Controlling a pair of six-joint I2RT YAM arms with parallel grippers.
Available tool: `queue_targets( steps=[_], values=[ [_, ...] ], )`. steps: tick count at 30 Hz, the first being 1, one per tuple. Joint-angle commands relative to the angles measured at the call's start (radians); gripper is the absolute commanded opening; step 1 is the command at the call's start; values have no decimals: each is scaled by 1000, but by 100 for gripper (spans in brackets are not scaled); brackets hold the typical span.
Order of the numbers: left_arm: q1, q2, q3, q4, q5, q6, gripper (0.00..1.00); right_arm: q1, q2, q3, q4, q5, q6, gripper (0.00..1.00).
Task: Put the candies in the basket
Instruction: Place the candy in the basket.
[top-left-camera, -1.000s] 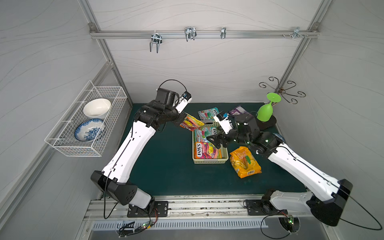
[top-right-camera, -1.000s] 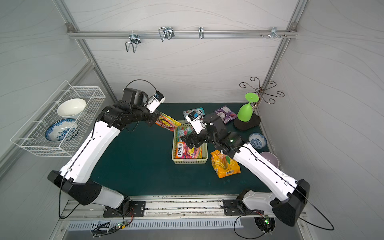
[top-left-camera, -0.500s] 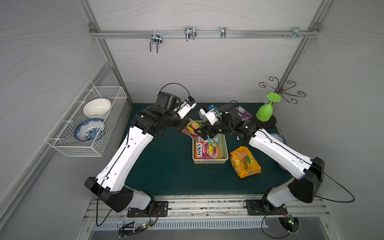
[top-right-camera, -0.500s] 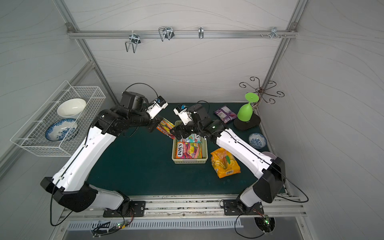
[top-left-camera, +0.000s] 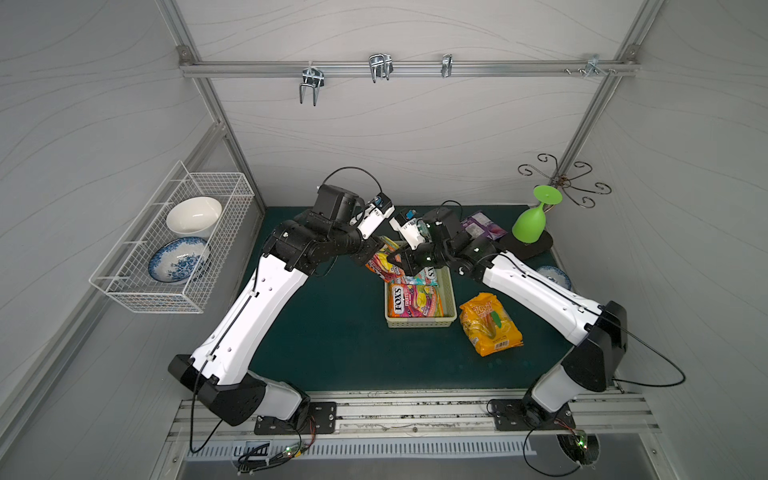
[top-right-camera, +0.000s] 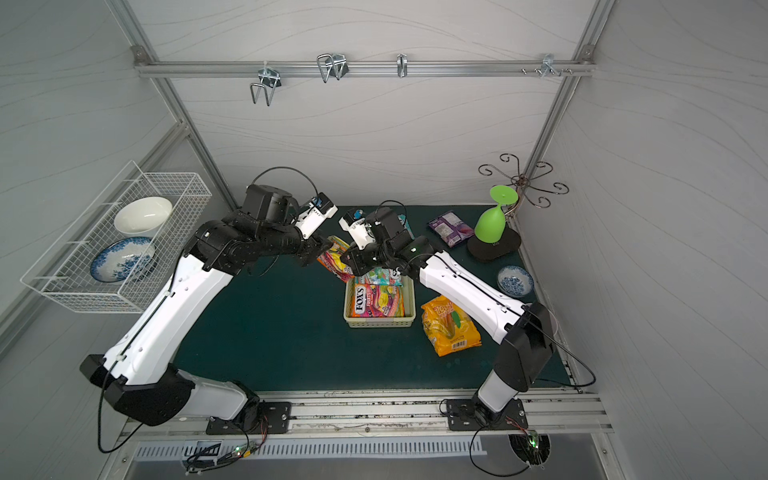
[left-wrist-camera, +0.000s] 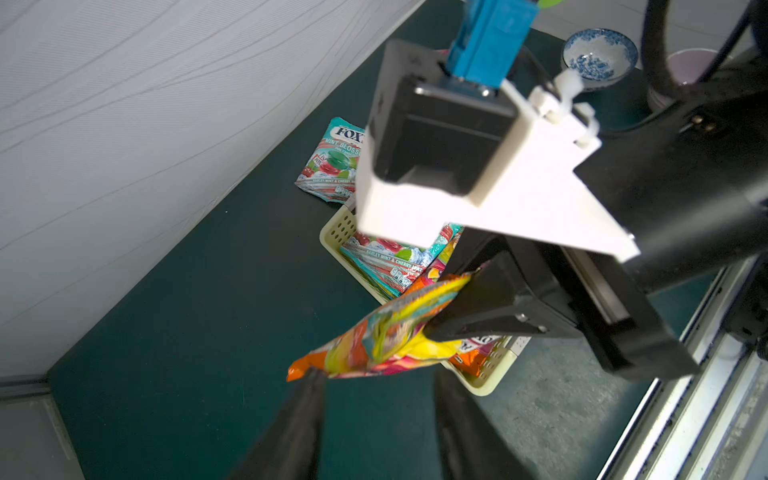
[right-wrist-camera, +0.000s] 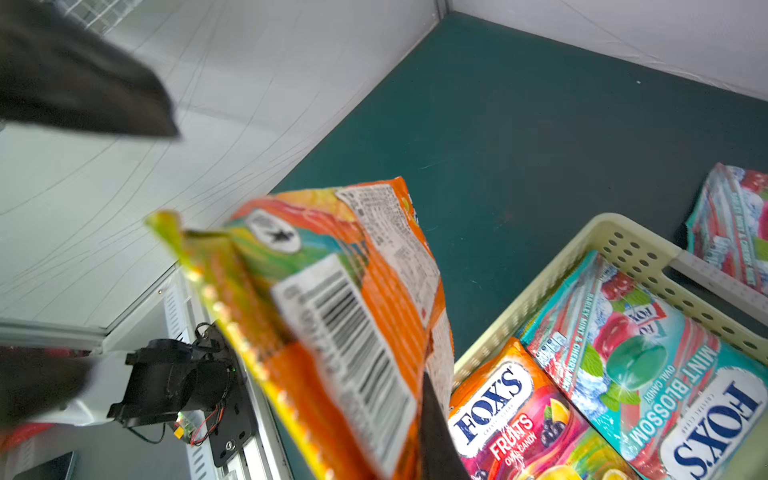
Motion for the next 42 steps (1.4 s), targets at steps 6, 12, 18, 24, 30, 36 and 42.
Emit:
queue_targets(
  steps=[6, 12, 18, 24, 30, 36, 42],
  values=[
    [37, -88, -96, 53, -43, -39, 81, -101, -98, -53, 11, -2, 151, 0],
    [104, -145, -213, 56, 46, -89, 85, -174, -111, -92, 17, 14, 276, 0],
    [179, -207, -349, 84, 140, -147, 94, -218, -73, -93, 6, 26, 387, 4],
    [255, -244, -419, 110, 232, -197, 98, -228, -25, -113, 53, -8, 521, 4],
    [283, -248, -424, 116, 260, -206, 98, -226, 31, -177, 152, -42, 673, 4],
    [283, -243, -431, 129, 272, -214, 98, -215, 86, -211, 241, -34, 770, 4],
    [283, -238, -444, 143, 265, -217, 98, -210, 174, -164, 301, -50, 818, 5]
  ],
)
